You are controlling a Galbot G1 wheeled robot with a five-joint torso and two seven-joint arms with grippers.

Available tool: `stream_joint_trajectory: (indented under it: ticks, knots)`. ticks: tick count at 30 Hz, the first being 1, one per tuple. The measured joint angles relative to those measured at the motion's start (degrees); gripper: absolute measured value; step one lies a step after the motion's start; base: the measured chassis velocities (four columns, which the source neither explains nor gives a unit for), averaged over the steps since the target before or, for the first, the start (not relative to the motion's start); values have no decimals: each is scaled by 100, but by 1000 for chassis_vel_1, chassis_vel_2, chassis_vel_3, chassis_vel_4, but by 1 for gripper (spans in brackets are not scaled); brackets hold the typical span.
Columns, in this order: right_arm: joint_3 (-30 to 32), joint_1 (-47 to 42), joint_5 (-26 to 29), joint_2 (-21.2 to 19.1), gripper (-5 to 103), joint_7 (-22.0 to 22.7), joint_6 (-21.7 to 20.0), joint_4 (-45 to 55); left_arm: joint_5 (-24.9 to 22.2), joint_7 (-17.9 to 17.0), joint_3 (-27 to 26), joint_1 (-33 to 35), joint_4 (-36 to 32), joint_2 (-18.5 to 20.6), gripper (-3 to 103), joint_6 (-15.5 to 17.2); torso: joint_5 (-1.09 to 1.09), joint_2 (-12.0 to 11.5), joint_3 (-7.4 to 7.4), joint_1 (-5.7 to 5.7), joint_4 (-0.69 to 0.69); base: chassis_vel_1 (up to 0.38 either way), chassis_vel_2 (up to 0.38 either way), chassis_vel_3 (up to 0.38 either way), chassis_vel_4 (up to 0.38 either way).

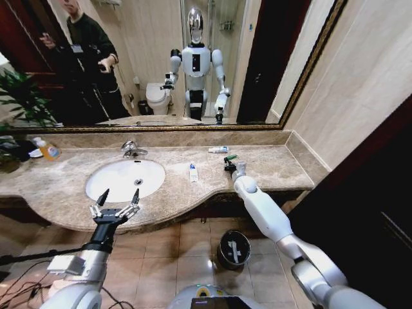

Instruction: Pick up the trash from the sink and place it in the trash bin.

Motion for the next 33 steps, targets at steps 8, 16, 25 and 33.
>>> stream_joint_trajectory:
  ticks: [8,16,25,33]
  knots:
    - [31,10,87,-83,52,113,-225,172,0,0,0,0,0,0,100,0,0,0,0,0,-1,0,0,0,0]
    - [-54,525,382,418,85,853,-357,-389,0,0,0,0,0,0,100,0,0,0,0,0,1,0,0,0,0]
    - [-79,841,566,947,88,1571,-490,-858,0,0,0,0,0,0,100,0,-1,0,0,0,2,0,0,0,0]
    - [43,857,402,1005,78,1700,-429,-1091,0,0,0,0,0,0,100,0,-1,0,0,0,1,0,0,0,0]
